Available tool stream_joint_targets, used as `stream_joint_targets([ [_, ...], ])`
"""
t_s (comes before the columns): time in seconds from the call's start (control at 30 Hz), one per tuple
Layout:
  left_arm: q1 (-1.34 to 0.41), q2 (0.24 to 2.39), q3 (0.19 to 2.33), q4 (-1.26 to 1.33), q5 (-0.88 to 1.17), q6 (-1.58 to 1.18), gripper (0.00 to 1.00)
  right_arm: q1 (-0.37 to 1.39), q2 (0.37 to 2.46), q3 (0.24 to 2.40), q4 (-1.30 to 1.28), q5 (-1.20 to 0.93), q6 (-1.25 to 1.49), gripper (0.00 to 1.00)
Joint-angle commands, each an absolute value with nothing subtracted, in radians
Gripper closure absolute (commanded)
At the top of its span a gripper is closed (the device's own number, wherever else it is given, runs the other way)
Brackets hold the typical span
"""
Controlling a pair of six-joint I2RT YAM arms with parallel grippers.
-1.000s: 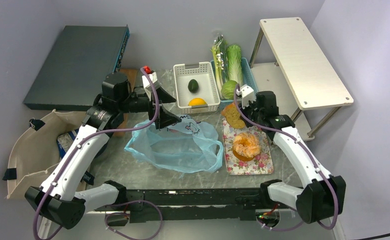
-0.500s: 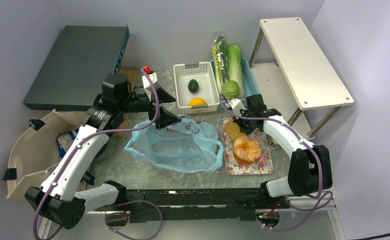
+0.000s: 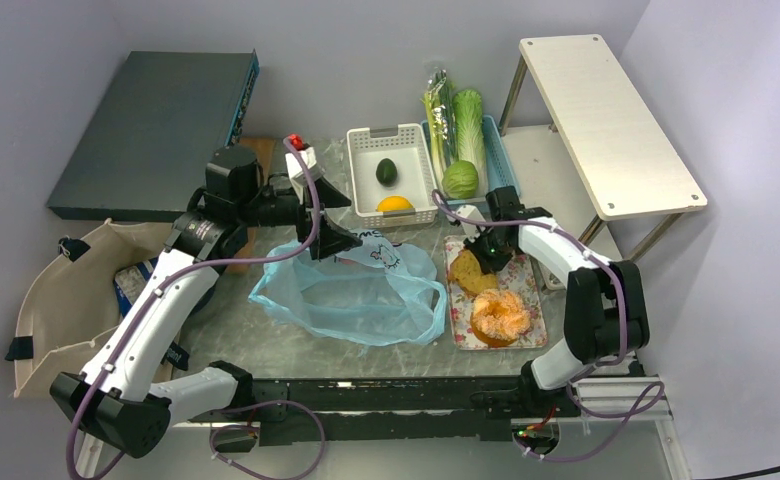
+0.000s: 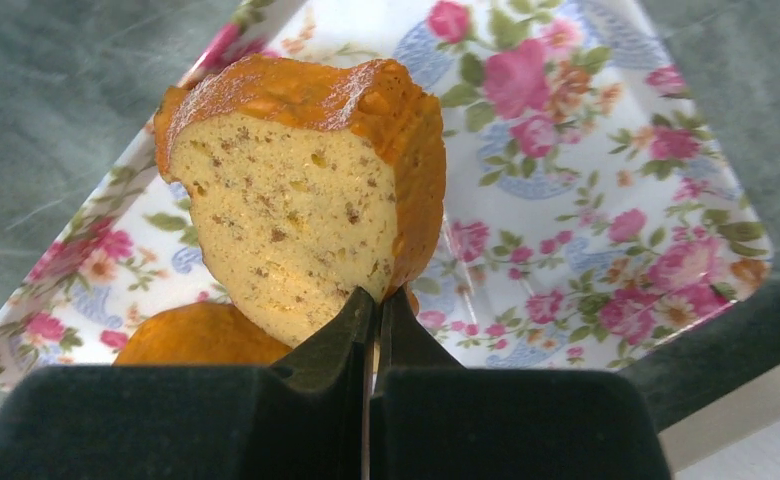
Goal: Untie the knot of the grocery bags and take out the mixed food
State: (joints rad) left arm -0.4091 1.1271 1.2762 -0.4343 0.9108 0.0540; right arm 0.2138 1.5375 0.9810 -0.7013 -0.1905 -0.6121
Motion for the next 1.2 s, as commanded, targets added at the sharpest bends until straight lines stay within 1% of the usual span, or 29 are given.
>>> stream_joint_targets([
  [0.0, -0.407, 1.119, 1.305, -0.467, 0.913, 0.11, 0.0, 0.177, 1.57, 1.054, -0.659, -0.173, -0.599, 1.0],
  [0.07, -0.408, 1.112, 1.293, -0.492, 0.909, 0.137, 0.01, 0.164, 1.593, 1.058, -0.667, -0.178, -0.621, 1.0],
  [0.13, -0.408, 1.106, 1.283, -0.534, 0.898, 0.187, 0.01, 0.151, 1.621, 1.071, -0.678, -0.181, -0.627, 0.95],
  [0.23, -0.408, 1.099, 1.273, -0.602, 0.853, 0.26, 0.01, 0.144, 1.642, 1.099, -0.695, -0.185, -0.625, 0.79],
  [0.27, -0.407, 1.099, 1.271, -0.624, 0.833, 0.279, 0.01, 0.142, 1.642, 1.106, -0.7, -0.185, -0.623, 0.72],
  [0.33, -0.407, 1.101, 1.273, -0.672, 0.789, 0.309, 0.01, 0.143, 1.638, 1.113, -0.705, -0.184, -0.615, 0.54],
  [0.37, -0.406, 1.105, 1.277, -0.704, 0.768, 0.328, 0.01, 0.143, 1.631, 1.117, -0.709, -0.187, -0.612, 0.48],
  [0.43, -0.405, 1.113, 1.291, -0.77, 0.713, 0.359, 0.01, 0.143, 1.609, 1.127, -0.72, -0.199, -0.599, 0.42],
  [0.63, -0.402, 1.116, 1.293, -0.887, 0.507, 0.467, 0.01, 0.145, 1.505, 1.177, -0.789, -0.331, -0.54, 0.29],
  [0.8, -0.402, 1.106, 1.279, -0.903, 0.417, 0.56, 0.01, 0.153, 1.4, 1.2, -0.808, -0.497, -0.474, 0.21],
  [0.93, -0.402, 1.128, 1.269, -0.883, 0.326, 0.606, 0.01, 0.209, 1.348, 1.239, -0.807, -0.585, -0.41, 0.2],
  [1.07, -0.402, 1.142, 1.23, -0.897, 0.277, 0.659, 0.01, 0.314, 1.325, 1.258, -0.784, -0.589, -0.358, 0.19],
  [1.17, -0.402, 1.129, 1.175, -0.923, 0.3, 0.698, 0.14, 0.388, 1.314, 1.236, -0.76, -0.586, -0.347, 0.19],
])
